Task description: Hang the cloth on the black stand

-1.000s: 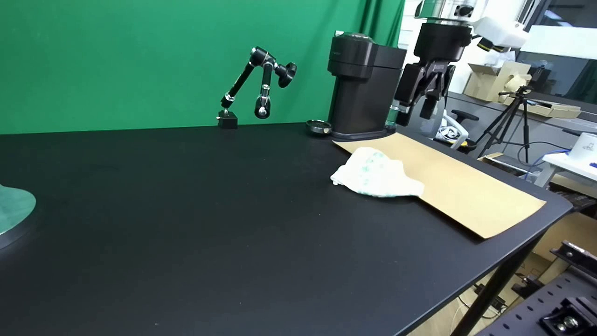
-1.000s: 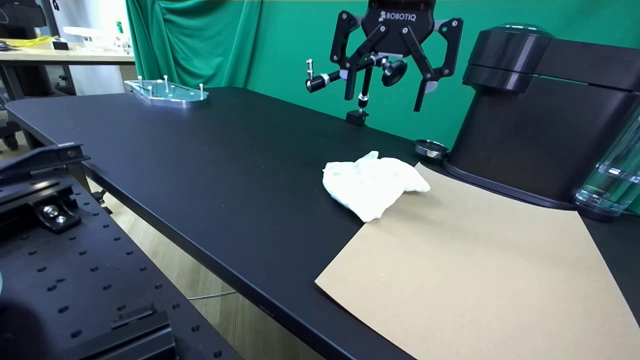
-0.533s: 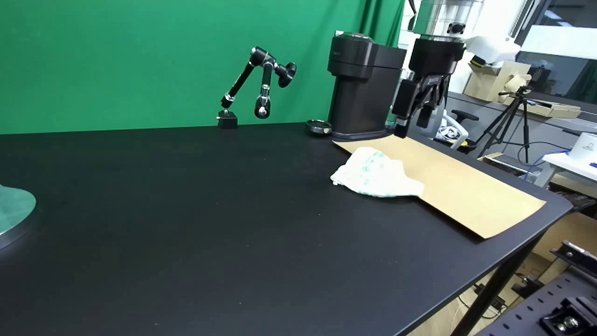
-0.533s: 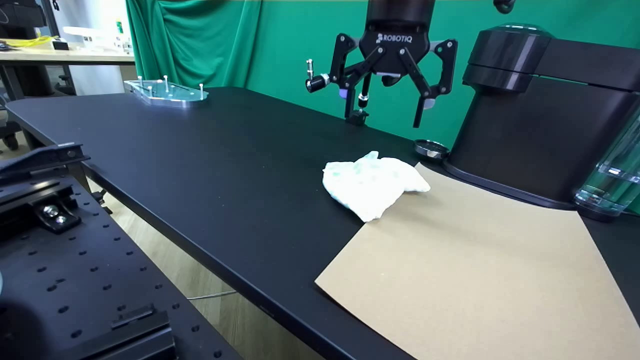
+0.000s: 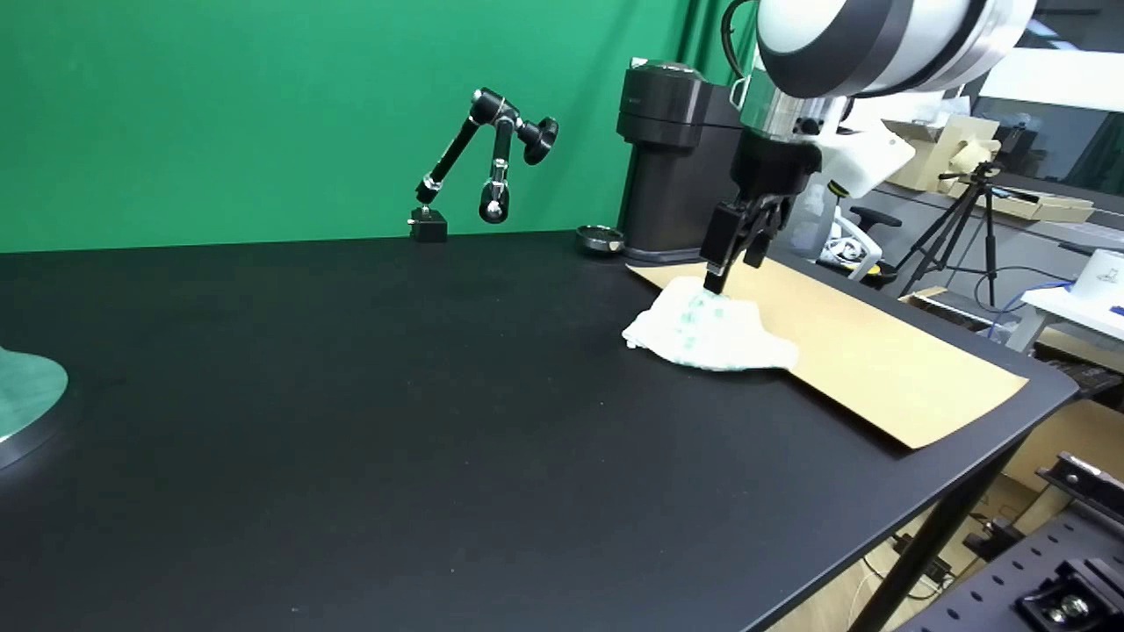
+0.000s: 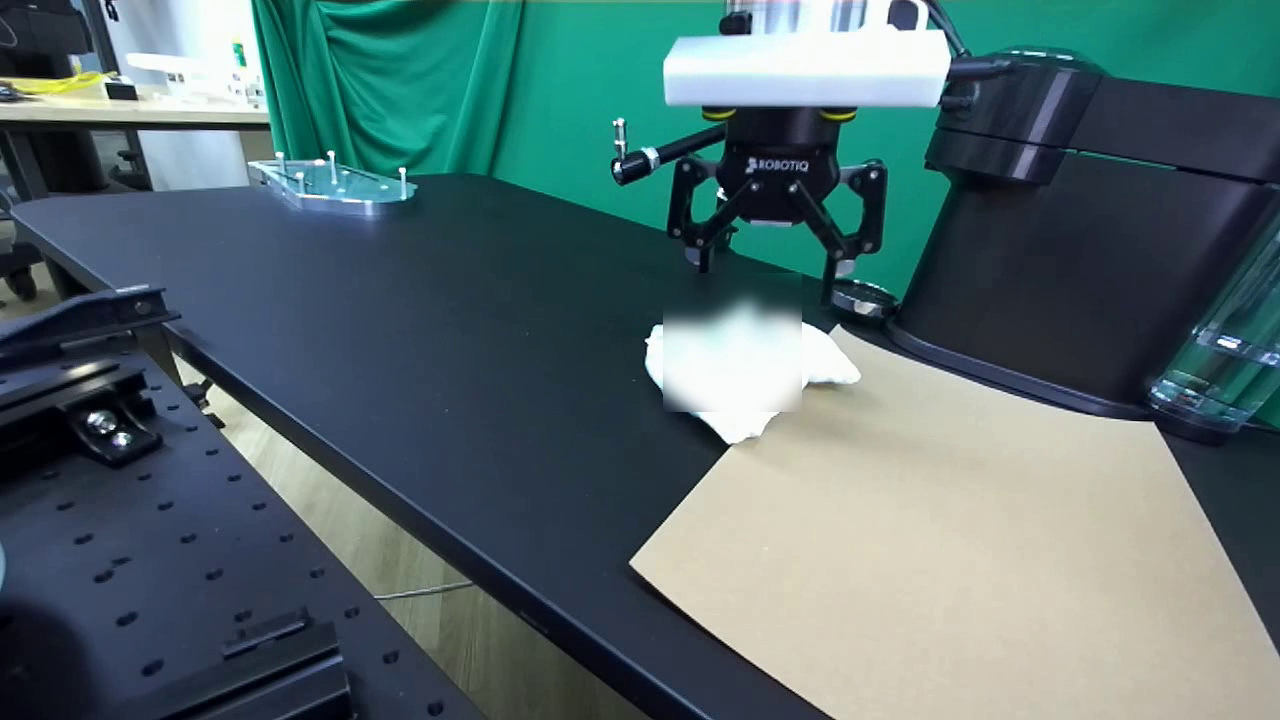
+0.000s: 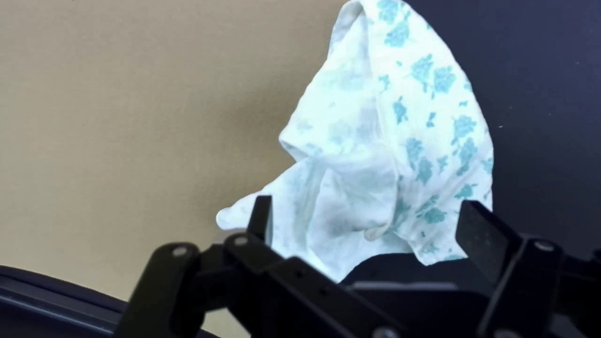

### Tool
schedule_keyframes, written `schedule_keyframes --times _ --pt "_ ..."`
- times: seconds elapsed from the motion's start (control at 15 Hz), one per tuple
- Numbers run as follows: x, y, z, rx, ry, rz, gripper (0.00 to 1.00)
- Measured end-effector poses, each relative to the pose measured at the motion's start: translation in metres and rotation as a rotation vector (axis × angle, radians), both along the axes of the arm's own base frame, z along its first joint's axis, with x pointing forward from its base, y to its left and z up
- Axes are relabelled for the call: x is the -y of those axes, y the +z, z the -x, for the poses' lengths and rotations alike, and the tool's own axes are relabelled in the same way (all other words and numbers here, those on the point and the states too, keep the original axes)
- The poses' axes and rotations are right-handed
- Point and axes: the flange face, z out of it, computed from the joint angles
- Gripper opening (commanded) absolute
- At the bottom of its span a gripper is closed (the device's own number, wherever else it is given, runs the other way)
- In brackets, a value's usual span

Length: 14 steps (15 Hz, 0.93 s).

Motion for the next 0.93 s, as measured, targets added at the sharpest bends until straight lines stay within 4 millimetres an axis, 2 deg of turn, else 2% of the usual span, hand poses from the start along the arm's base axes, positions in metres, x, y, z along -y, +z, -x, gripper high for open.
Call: schedule_keyframes --times 0.2,0.33,0.67,0.73,0.93 --pt "-0.007 -0.013 -0.007 -0.009 0.005 -0.009 0.51" --pt "-0.01 -0.019 -0.011 -0.014 0.004 -0.015 0.39" --pt "-0.008 -0.025 -0.02 -0.012 -0.018 -0.03 0.05" --pt "-0.007 -0.025 -0.022 -0.009 -0.023 -0.031 0.01" --pt "-0.003 -0.022 -0.028 -0.01 -0.048 -0.031 0.0"
